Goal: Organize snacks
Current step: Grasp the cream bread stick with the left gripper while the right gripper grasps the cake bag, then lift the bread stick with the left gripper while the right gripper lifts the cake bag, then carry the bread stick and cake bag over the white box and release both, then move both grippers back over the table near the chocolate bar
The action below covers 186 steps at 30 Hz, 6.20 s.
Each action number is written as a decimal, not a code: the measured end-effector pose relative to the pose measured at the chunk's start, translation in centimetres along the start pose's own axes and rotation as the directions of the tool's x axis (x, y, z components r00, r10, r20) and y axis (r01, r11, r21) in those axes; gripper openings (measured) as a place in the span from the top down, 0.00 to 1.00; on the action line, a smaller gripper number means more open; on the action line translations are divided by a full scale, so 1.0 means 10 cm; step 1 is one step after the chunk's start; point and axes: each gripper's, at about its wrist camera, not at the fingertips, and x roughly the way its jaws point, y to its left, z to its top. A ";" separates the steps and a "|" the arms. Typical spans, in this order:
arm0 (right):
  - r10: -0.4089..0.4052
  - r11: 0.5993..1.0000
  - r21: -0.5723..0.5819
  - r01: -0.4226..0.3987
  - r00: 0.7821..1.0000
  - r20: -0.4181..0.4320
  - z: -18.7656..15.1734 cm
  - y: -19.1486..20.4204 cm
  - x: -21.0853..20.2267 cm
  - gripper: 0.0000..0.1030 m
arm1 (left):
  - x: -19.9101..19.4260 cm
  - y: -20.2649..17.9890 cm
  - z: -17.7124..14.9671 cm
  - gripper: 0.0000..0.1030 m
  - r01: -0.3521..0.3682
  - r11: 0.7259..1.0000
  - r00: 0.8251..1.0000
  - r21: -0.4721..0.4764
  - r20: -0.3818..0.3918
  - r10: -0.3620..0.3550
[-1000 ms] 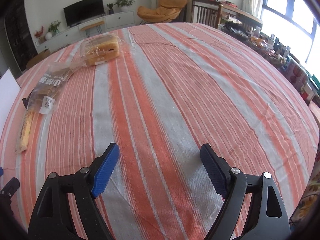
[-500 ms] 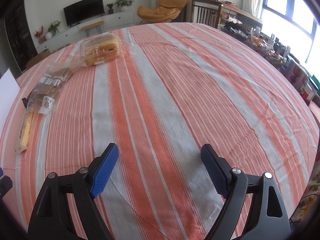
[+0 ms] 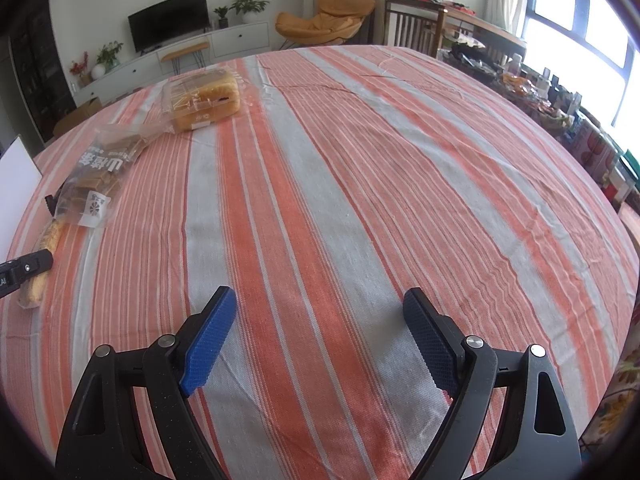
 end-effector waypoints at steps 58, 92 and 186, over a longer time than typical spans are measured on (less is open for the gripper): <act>0.139 0.969 -0.192 -0.156 0.985 -0.098 0.09 0.70 -0.29 0.63 | -0.11 0.44 -0.54 0.00 -0.096 0.995 0.991 -0.011 0.090 0.096; 0.215 0.937 -0.270 -0.223 0.975 -0.060 0.09 0.47 0.11 0.04 | -0.10 0.45 -0.54 0.00 -0.096 0.995 0.991 -0.010 0.090 0.096; 0.198 0.968 -0.134 -0.210 0.975 -0.100 0.13 0.70 -0.19 0.24 | -2.08 0.80 -0.88 0.02 0.152 0.986 0.962 -0.064 0.237 -0.133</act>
